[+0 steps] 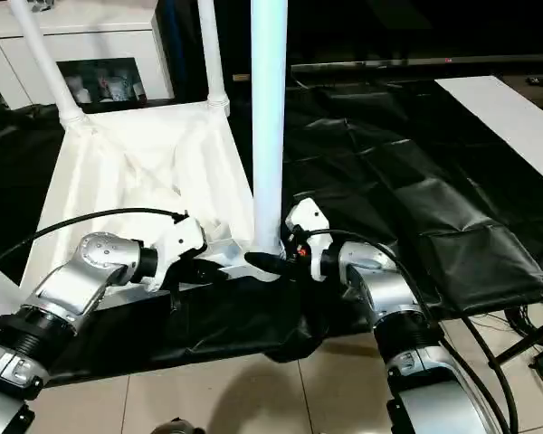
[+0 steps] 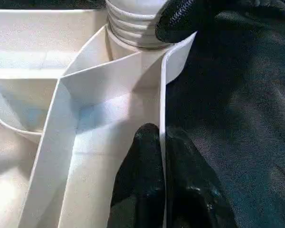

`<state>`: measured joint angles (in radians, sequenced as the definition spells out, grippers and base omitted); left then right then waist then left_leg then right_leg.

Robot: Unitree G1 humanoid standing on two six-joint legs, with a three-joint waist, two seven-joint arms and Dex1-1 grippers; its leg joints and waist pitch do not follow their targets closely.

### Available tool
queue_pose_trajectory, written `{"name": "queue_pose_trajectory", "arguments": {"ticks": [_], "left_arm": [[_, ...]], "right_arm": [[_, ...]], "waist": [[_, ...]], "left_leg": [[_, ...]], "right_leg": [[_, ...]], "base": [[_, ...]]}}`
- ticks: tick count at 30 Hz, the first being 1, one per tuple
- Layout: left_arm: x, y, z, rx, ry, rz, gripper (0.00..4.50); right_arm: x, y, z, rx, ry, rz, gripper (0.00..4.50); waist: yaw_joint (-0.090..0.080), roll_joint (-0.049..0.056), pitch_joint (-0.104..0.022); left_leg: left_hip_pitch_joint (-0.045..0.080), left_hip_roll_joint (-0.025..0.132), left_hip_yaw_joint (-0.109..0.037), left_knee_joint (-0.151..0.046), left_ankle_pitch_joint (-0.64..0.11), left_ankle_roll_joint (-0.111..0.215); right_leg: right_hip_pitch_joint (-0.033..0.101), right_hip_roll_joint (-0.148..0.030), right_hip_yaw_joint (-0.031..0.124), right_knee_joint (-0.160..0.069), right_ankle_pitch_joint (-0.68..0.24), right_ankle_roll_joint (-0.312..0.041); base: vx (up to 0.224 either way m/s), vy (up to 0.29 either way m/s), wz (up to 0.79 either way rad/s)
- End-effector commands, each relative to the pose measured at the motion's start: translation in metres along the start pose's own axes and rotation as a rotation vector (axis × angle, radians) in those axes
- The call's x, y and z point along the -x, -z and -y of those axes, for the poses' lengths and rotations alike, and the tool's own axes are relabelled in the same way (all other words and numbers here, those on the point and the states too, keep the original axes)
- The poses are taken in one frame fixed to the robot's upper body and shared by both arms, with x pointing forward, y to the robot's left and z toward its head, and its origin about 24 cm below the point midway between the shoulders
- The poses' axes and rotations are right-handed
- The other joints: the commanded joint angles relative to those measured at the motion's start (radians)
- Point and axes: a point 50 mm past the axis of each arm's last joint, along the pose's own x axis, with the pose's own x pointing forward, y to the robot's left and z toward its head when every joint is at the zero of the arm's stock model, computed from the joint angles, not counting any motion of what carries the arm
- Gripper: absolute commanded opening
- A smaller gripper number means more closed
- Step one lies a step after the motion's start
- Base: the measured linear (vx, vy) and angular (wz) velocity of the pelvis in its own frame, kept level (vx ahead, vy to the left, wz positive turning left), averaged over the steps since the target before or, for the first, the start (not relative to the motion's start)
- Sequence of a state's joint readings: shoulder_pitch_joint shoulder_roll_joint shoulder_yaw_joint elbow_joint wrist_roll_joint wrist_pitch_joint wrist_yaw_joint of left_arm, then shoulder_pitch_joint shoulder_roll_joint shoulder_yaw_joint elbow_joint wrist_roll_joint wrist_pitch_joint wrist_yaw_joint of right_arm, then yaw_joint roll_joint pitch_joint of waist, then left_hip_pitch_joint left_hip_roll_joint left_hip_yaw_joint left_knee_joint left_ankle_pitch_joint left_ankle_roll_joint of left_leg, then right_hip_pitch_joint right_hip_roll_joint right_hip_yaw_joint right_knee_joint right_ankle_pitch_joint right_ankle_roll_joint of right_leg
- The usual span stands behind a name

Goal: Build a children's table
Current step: Rotate leg to tighten

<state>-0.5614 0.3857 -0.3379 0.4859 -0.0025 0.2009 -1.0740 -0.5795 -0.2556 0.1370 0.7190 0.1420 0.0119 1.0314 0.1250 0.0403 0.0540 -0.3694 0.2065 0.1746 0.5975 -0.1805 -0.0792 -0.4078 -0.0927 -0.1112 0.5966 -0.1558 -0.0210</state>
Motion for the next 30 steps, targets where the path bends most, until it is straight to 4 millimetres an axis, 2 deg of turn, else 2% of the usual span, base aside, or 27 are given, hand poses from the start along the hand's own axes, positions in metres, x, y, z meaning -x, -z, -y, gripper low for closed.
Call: {"name": "queue_pose_trajectory", "arguments": {"ticks": [1, 9, 10, 11, 12, 13, 14, 15, 16, 17, 19, 22, 24, 26, 27, 29, 30], "left_arm": [[-0.003, -0.015, 0.002, -0.035, 0.018, 0.064, 0.00], [-0.004, -0.012, -0.003, 0.009, -0.048, 0.068, 0.00], [-0.006, -0.013, -0.009, 0.034, -0.119, 0.069, 0.00], [-0.010, -0.014, -0.017, 0.059, -0.206, 0.067, 0.00], [-0.013, -0.014, -0.022, 0.078, -0.259, 0.057, 0.00], [-0.013, -0.014, -0.022, 0.078, -0.259, 0.057, 0.00], [-0.020, -0.016, -0.029, 0.119, -0.355, 0.038, 0.00], [-0.023, -0.017, -0.032, 0.140, -0.399, 0.030, 0.00], [-0.024, -0.018, -0.033, 0.145, -0.409, 0.031, 0.00], [-0.033, -0.026, -0.036, 0.182, -0.475, 0.046, 0.00], [-0.037, -0.029, -0.037, 0.193, -0.492, 0.050, 0.00], [-0.047, -0.036, -0.038, 0.187, -0.542, 0.042, 0.00], [-0.049, -0.037, -0.038, 0.185, -0.545, 0.042, 0.00], [-0.050, -0.040, -0.038, 0.174, -0.537, 0.051, 0.00], [-0.050, -0.040, -0.038, 0.171, -0.534, 0.055, 0.00], [-0.049, -0.038, -0.037, 0.164, -0.515, 0.055, 0.00], [-0.048, -0.036, -0.036, 0.154, -0.498, 0.061, 0.00]], "right_arm": [[-0.004, 0.000, -0.002, 0.004, -0.024, -0.015, 2.74], [-0.006, 0.005, -0.001, -0.013, 0.042, -0.014, 2.74], [-0.010, 0.007, 0.005, -0.046, 0.155, -0.002, 2.74], [-0.015, 0.010, 0.010, -0.101, 0.302, 0.013, 2.74], [-0.018, 0.014, 0.013, -0.156, 0.403, 0.007, 2.74], [-0.018, 0.014, 0.013, -0.156, 0.403, 0.007, 2.74], [-0.023, 0.019, 0.016, -0.203, 0.536, -0.018, 2.74], [-0.024, 0.021, 0.016, -0.207, 0.582, -0.031, 2.73], [-0.025, 0.021, 0.016, -0.211, 0.592, -0.034, 2.73], [-0.030, 0.023, 0.017, -0.247, 0.664, -0.056, 2.73], [-0.032, 0.023, 0.017, -0.273, 0.700, -0.057, 2.73], [-0.040, 0.018, 0.017, -0.299, 0.748, -0.029, 2.73], [-0.043, 0.016, 0.016, -0.294, 0.747, -0.020, 2.73], [-0.045, 0.013, 0.016, -0.287, 0.747, -0.010, 2.73], [-0.045, 0.012, 0.016, -0.281, 0.753, -0.010, 3.29], [-0.043, 0.008, 0.019, -0.271, 0.764, 0.017, 3.43], [-0.042, 0.005, 0.021, -0.255, 0.760, 0.034, 3.49]], "waist": [[-0.004, -0.020, -0.075], [-0.008, -0.024, -0.073], [-0.009, -0.023, -0.072], [-0.019, -0.021, -0.065], [-0.021, -0.015, -0.068], [-0.025, -0.018, -0.068], [-0.028, -0.020, -0.068], [-0.032, -0.020, -0.067], [-0.031, -0.020, -0.070], [-0.034, -0.007, -0.071], [-0.031, -0.013, -0.073], [-0.028, -0.013, -0.078], [-0.025, -0.012, -0.080], [-0.022, -0.021, -0.080], [-0.019, -0.018, -0.079], [-0.018, -0.022, -0.078], [-0.018, -0.019, -0.076]], "left_leg": [[0.006, 0.027, -0.002, -0.069, -0.169, 0.066], [0.006, 0.026, -0.002, -0.070, -0.172, 0.061], [0.006, 0.026, -0.003, -0.071, -0.175, 0.060], [0.007, 0.023, -0.002, -0.074, -0.196, 0.048], [0.012, 0.019, -0.005, -0.074, -0.213, 0.026], [0.012, 0.019, -0.005, -0.075, -0.208, 0.018], [0.012, 0.019, -0.006, -0.076, -0.213, 0.013], [0.016, 0.016, -0.004, -0.074, -0.227, 0.010], [0.018, 0.015, -0.005, -0.074, -0.224, 0.011], [0.015, 0.014, -0.004, -0.072, -0.226, 0.017], [0.016, 0.014, -0.003, -0.071, -0.214, 0.023], [0.008, 0.015, -0.004, -0.069, -0.176, 0.044], [0.012, 0.014, -0.002, -0.067, -0.173, 0.053], [0.005, 0.014, -0.001, -0.067, -0.152, 0.072], [0.005, 0.014, -0.002, -0.067, -0.146, 0.077], [0.005, 0.015, -0.001, -0.068, -0.154, 0.078], [0.005, 0.015, -0.002, -0.069, -0.169, 0.077]], "right_leg": [[0.054, -0.062, 0.054, -0.062, -0.284, -0.185], [0.054, -0.064, 0.054, -0.065, -0.312, -0.175], [0.054, -0.064, 0.054, -0.066, -0.319, -0.174], [0.047, -0.061, 0.054, -0.075, -0.360, -0.166], [0.051, -0.063, 0.052, -0.078, -0.403, -0.151], [0.051, -0.063, 0.053, -0.080, -0.407, -0.146], [0.051, -0.062, 0.053, -0.081, -0.412, -0.141], [0.048, -0.061, 0.052, -0.086, -0.430, -0.135], [0.049, -0.063, 0.052, -0.085, -0.430, -0.135], [0.050, -0.059, 0.051, -0.088, -0.394, -0.136], [0.050, -0.058, 0.052, -0.084, -0.366, -0.146], [0.055, -0.059, 0.054, -0.073, -0.299, -0.168], [0.051, -0.058, 0.056, -0.072, -0.271, -0.180], [0.058, -0.060, 0.056, -0.067, -0.242, -0.189], [0.058, -0.061, 0.056, -0.066, -0.244, -0.189], [0.059, -0.063, 0.056, -0.069, -0.267, -0.184], [0.057, -0.064, 0.055, -0.072, -0.294, -0.177]], "base": [[0.000, 0.000, 0.00], [0.000, 0.000, 0.00], [0.000, 0.000, 0.00], [0.000, 0.000, 0.00], [0.000, 0.000, 0.00], [0.000, 0.000, 0.00], [0.000, 0.000, 0.00], [0.000, 0.000, 0.00], [0.000, 0.000, 0.00], [0.000, 0.000, 0.00], [0.000, 0.000, 0.00], [0.000, 0.000, 0.00], [0.000, 0.000, 0.00], [0.000, 0.000, 0.00], [0.000, 0.000, 0.00], [0.000, 0.000, 0.00], [0.000, 0.000, 0.00]]}}
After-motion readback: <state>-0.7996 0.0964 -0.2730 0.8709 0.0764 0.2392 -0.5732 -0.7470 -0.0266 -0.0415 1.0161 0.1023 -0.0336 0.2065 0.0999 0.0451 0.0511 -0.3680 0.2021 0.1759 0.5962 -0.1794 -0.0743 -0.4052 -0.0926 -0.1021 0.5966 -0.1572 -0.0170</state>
